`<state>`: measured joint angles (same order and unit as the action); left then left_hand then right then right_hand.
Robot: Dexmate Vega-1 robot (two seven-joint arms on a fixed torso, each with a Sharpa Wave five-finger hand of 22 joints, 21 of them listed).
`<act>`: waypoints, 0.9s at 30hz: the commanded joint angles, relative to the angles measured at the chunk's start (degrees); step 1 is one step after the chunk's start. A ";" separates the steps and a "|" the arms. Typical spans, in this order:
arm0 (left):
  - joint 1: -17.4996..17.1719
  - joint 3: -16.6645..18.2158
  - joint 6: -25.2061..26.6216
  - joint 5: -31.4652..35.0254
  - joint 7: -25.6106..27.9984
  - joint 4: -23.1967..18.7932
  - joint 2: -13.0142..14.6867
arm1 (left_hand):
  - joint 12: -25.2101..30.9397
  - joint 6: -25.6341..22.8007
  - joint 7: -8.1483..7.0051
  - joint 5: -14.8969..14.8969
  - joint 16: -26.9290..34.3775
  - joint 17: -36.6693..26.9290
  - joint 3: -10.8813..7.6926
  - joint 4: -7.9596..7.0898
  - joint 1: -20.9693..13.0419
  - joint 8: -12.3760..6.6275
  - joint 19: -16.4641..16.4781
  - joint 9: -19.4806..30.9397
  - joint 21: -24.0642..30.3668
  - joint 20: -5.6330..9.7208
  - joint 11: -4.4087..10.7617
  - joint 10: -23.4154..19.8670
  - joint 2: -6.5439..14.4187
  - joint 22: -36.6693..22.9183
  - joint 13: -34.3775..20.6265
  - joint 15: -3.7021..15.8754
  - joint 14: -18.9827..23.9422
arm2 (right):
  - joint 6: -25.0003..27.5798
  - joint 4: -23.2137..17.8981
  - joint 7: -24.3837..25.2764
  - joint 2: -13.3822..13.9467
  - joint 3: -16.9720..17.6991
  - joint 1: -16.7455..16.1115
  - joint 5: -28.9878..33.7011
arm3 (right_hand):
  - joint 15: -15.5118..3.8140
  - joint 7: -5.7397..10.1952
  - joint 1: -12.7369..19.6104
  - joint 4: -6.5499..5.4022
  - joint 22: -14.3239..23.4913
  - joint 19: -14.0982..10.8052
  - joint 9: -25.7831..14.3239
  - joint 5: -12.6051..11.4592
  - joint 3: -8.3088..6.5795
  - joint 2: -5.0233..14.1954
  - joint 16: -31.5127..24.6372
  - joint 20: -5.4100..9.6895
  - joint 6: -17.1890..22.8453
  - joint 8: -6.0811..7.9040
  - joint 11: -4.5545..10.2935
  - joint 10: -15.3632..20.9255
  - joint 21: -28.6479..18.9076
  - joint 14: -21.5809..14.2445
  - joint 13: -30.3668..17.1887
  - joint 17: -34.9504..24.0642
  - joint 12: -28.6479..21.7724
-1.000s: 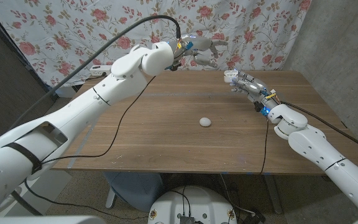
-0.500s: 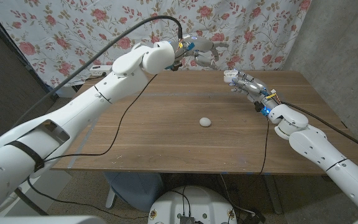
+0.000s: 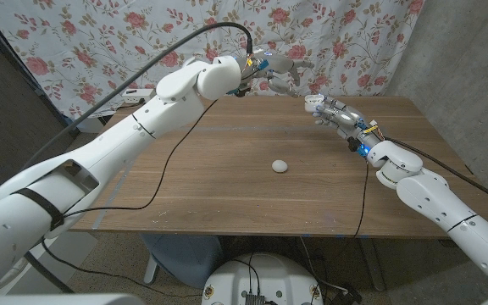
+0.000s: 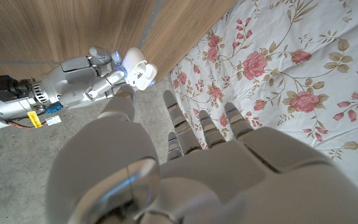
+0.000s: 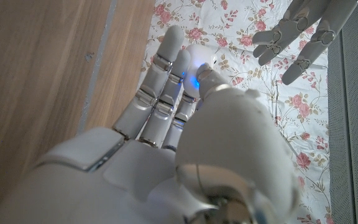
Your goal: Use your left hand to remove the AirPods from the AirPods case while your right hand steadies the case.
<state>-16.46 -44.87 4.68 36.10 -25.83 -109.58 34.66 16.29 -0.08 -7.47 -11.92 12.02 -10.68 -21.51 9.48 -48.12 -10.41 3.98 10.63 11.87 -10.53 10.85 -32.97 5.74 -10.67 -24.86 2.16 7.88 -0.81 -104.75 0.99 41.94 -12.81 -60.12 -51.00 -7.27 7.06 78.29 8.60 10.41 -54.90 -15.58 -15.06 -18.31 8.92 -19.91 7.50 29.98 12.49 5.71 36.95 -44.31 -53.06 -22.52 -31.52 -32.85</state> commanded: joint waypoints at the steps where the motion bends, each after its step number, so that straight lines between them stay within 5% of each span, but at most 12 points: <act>1: 1.17 -0.73 -1.85 -0.25 -0.14 2.50 -0.96 | -0.23 0.37 -0.20 -0.44 0.23 -0.06 -0.33 -0.16 -0.54 -0.61 0.15 0.09 0.08 0.02 0.12 -0.22 0.05 -0.08 -0.27 0.32 0.27 | 0.93 0.16 -1.08 0.29 -0.28 1.01 -0.70 | -5.79 -0.20 0.23 -0.04 0.02 0.98 -0.20 -0.38 0.24 0.60 0.06 4.35 0.23 -0.14 0.44 0.92 -0.46 -0.79 -7.30 -0.28 -11.55; 27: 2.41 -1.66 -4.62 -1.54 0.59 6.02 -2.08 | -0.80 0.37 -0.22 -0.52 0.25 -0.04 -0.55 -0.16 -1.17 -0.79 0.30 0.07 0.17 0.11 -0.28 -0.11 0.48 -0.08 -0.43 0.42 0.37 | 1.40 0.72 -2.42 0.10 -0.48 1.59 -2.00 | -5.76 -0.27 0.17 -0.05 -0.02 1.38 -0.34 -0.57 0.21 0.60 0.62 4.33 0.05 -0.35 0.44 0.95 -1.37 -0.97 -7.23 -0.68 -11.65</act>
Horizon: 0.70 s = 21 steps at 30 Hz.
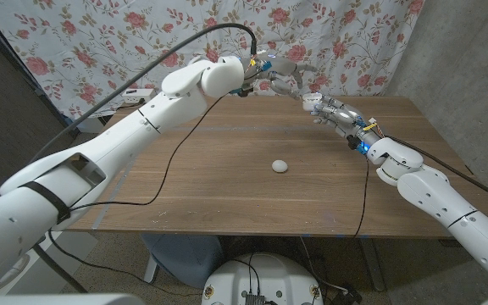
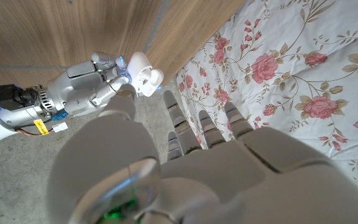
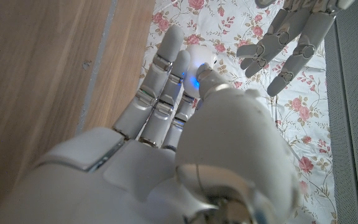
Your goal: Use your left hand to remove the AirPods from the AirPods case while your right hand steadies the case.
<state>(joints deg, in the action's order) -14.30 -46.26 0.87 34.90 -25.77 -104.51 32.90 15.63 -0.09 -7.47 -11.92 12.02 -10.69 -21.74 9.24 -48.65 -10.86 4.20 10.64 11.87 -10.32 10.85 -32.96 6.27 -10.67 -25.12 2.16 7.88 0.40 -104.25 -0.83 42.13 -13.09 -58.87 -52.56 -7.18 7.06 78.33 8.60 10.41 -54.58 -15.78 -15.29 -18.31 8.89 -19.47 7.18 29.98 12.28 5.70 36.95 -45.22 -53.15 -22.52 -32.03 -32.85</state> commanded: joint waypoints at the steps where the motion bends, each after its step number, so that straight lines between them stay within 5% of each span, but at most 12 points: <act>1: 0.28 -0.29 -1.02 -0.35 0.63 1.00 -0.30 | -0.15 0.40 -0.22 -0.52 0.23 -0.03 -0.31 0.08 -0.66 -0.33 0.09 0.06 0.17 -0.11 -0.28 -0.11 -0.05 -0.07 -0.17 0.43 0.35 | 0.23 0.30 -0.86 -0.11 -0.24 0.42 -0.58 | -5.84 -0.24 0.13 -0.06 -0.03 1.08 -0.14 -0.34 0.21 0.64 0.19 4.65 0.03 -0.15 0.42 0.96 -0.49 -0.89 -7.25 -0.19 -11.67; 21: 0.26 -0.69 -1.29 -0.54 -0.04 1.13 -0.47 | -0.44 0.46 -0.27 -0.47 0.23 -0.03 -0.20 0.01 -0.78 -0.39 0.23 0.05 0.23 -0.06 -0.32 -0.40 -0.06 -0.07 -0.30 0.44 0.38 | -0.12 -0.57 -1.00 0.12 -0.08 -0.28 -0.73 | -5.89 -0.36 0.10 -0.02 -0.06 1.46 -0.24 -0.49 0.21 0.57 0.64 4.64 0.13 -0.17 0.25 1.07 -1.20 -1.00 -7.11 -0.52 -11.71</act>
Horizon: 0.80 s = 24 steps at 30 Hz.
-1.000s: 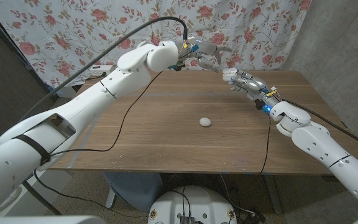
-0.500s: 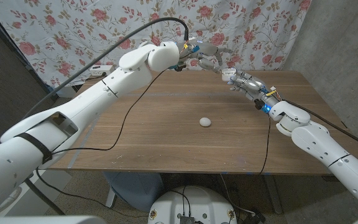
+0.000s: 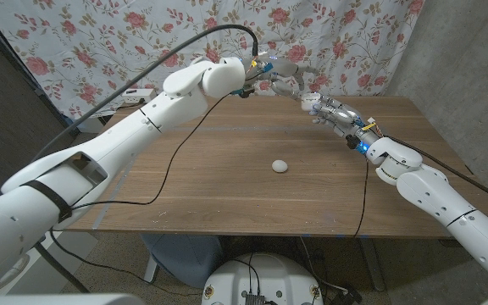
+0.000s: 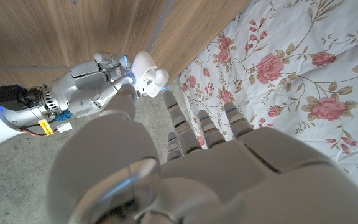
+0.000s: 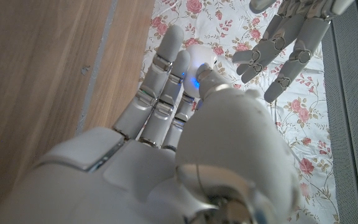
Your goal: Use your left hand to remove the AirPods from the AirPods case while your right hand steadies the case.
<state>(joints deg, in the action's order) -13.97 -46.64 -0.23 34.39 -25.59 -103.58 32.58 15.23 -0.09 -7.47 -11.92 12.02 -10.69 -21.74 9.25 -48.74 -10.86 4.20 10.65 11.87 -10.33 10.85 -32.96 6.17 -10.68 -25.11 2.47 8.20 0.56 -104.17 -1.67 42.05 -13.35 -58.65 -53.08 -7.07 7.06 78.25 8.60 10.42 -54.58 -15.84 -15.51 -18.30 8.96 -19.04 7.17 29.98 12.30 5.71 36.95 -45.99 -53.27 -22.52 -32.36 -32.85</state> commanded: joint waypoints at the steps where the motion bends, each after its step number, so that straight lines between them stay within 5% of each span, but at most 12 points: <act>1: -0.08 -0.28 -0.37 -0.21 -0.07 0.43 -0.23 | -0.09 0.52 -0.16 -0.47 0.22 -0.03 -0.21 -0.01 -0.71 -0.37 0.23 0.04 0.22 -0.15 -0.39 -0.32 0.07 -0.07 -0.32 0.04 0.06 | -0.27 -0.68 -0.18 0.20 0.18 -0.49 -0.23 | -5.99 -0.37 0.18 -0.03 -0.06 1.47 -0.19 -0.28 0.20 0.52 0.23 4.64 0.14 -0.19 0.31 0.88 -0.48 -0.91 -7.18 -0.21 -11.69; 24: 0.69 -1.40 -1.25 0.27 0.17 2.24 -1.27 | -0.43 0.37 0.03 -0.43 0.22 -0.05 -0.17 -0.10 -0.90 -0.48 0.25 0.04 0.22 -0.04 -0.43 -0.59 0.34 -0.07 -0.51 0.18 0.04 | 0.03 -0.47 -1.16 0.21 -0.19 -0.08 -0.73 | -5.94 -0.55 0.06 -0.07 -0.10 1.83 -0.27 -0.42 0.15 0.54 0.65 4.63 0.20 -0.23 0.36 1.00 -1.15 -1.05 -7.02 -0.49 -11.73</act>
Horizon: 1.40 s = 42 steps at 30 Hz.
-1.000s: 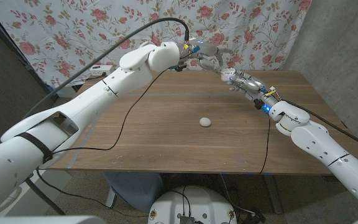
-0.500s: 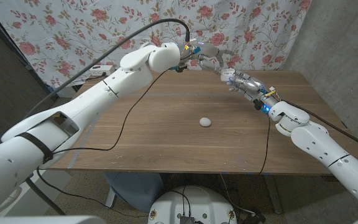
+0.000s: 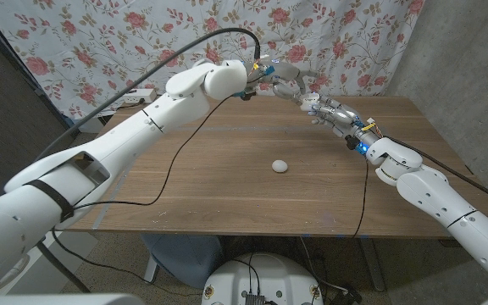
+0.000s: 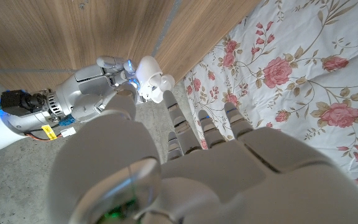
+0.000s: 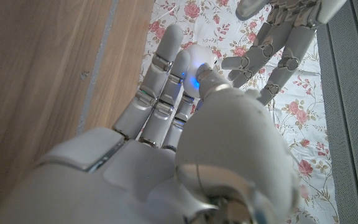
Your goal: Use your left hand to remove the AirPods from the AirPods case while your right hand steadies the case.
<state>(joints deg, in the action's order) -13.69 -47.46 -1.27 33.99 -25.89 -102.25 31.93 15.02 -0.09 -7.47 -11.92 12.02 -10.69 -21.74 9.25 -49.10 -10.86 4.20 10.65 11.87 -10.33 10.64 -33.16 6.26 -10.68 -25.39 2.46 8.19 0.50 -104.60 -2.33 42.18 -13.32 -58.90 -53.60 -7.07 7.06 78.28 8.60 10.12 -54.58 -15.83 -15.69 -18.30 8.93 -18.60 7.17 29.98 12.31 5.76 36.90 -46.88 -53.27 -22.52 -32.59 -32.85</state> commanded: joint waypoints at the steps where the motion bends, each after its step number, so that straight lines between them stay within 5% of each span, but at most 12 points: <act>1: 0.34 -0.49 -0.45 0.37 0.68 1.15 -0.67 | -0.25 0.39 0.07 -0.43 0.21 -0.04 -0.18 -0.11 -0.54 -0.48 0.24 0.04 0.21 -0.10 -0.29 -0.34 0.26 -0.07 -0.24 0.13 0.03 | 0.09 -0.07 -0.46 0.07 -0.22 0.16 -0.21 | -5.94 -0.55 0.02 -0.08 0.20 1.84 -0.28 -0.24 0.16 0.57 0.20 4.63 0.21 -0.23 0.24 1.07 -0.28 -1.08 -7.00 -0.29 -11.72; 42: 0.16 -1.51 -0.92 3.69 1.72 1.67 -1.10 | -0.67 0.05 0.25 -0.62 0.29 -0.10 -0.51 -0.20 -1.24 -0.60 0.29 0.05 0.23 -0.19 -0.41 -0.83 1.32 -0.08 -0.59 0.05 0.17 | 0.00 -0.42 -1.74 0.35 -0.10 -0.30 -1.09 | -5.89 -0.54 -0.11 -0.07 0.15 2.43 -0.40 -0.50 0.08 0.56 0.79 4.63 0.47 -0.22 0.23 1.14 -1.46 -1.42 -6.84 -0.87 -11.80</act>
<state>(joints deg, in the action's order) -13.37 -48.78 -2.14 37.20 -24.44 -100.57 30.94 14.59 -0.09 -7.47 -12.36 12.02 -10.70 -21.74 9.24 -49.93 -11.09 4.19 10.66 11.87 -10.33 10.45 -33.37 7.09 -10.68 -25.76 2.46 8.19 0.65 -104.78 -3.72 42.35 -13.47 -59.00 -54.68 -7.08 6.74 78.25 8.45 10.14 -54.57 -16.11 -15.90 -18.16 8.96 -18.15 7.17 30.29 12.04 5.71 36.94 -47.75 -53.48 -22.51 -33.36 -32.85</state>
